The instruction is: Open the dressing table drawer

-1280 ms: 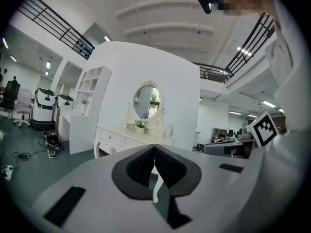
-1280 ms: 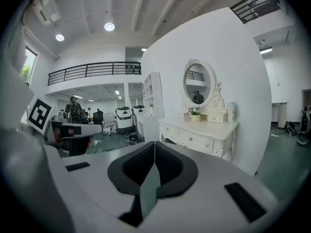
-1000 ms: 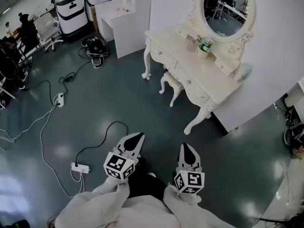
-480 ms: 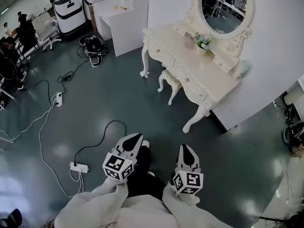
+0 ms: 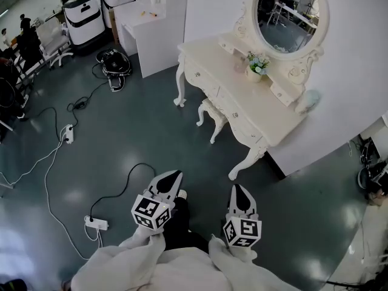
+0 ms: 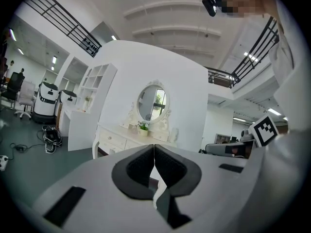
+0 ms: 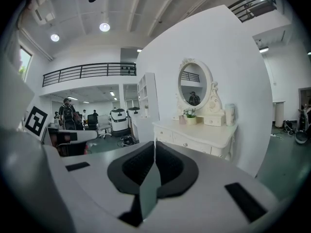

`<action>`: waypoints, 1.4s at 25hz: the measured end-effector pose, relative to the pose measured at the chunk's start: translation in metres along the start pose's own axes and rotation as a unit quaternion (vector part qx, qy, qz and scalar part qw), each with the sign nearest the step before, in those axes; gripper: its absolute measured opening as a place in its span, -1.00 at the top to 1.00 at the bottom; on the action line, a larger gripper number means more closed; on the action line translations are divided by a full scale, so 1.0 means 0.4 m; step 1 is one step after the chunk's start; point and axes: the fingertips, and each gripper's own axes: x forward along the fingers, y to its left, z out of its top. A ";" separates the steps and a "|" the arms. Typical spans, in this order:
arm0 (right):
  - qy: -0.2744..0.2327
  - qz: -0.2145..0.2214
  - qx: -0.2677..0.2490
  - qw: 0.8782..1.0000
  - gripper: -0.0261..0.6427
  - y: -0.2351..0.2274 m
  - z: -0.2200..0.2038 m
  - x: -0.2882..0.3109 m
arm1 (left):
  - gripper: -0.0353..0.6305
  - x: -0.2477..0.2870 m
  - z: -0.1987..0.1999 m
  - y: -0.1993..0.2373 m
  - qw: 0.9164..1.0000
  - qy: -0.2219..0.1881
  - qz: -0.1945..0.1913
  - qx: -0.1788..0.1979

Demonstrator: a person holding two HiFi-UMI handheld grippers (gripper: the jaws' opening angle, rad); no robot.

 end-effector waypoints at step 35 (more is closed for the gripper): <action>0.004 -0.030 0.023 0.999 0.82 -0.005 0.141 0.567 | 0.84 0.426 0.143 0.381 0.998 0.032 -0.055 0.031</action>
